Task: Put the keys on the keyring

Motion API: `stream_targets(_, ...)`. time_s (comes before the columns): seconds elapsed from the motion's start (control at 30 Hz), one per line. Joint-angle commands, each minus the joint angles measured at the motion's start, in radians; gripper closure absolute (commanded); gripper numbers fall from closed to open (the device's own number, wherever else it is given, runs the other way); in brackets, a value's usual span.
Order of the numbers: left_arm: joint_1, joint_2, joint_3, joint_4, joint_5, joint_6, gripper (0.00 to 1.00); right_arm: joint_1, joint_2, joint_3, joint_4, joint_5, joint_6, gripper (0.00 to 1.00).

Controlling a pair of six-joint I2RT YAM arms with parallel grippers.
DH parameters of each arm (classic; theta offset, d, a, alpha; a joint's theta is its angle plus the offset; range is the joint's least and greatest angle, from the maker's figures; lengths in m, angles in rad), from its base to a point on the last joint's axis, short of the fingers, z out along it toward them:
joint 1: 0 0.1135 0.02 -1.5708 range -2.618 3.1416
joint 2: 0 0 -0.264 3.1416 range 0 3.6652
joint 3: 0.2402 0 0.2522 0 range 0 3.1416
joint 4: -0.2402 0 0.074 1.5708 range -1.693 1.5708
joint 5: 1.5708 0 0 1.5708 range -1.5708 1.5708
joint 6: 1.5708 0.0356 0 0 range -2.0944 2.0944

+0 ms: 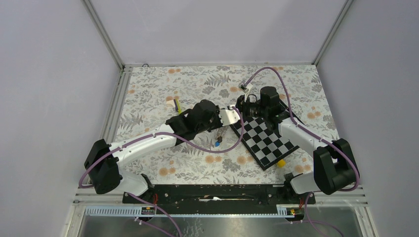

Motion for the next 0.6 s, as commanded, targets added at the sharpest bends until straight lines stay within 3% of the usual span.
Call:
stream_targets(0.0,-0.003,-0.016,0.028,0.051,-0.033,-0.017,1.0,0.005,-0.014,0.023,0.054,-0.021,-0.008,1.0)
stream_targets(0.57,-0.003,0.016,0.059,0.05,-0.035,-0.023,1.0,0.004,-0.008,0.023,0.055,-0.032,-0.004,1.0)
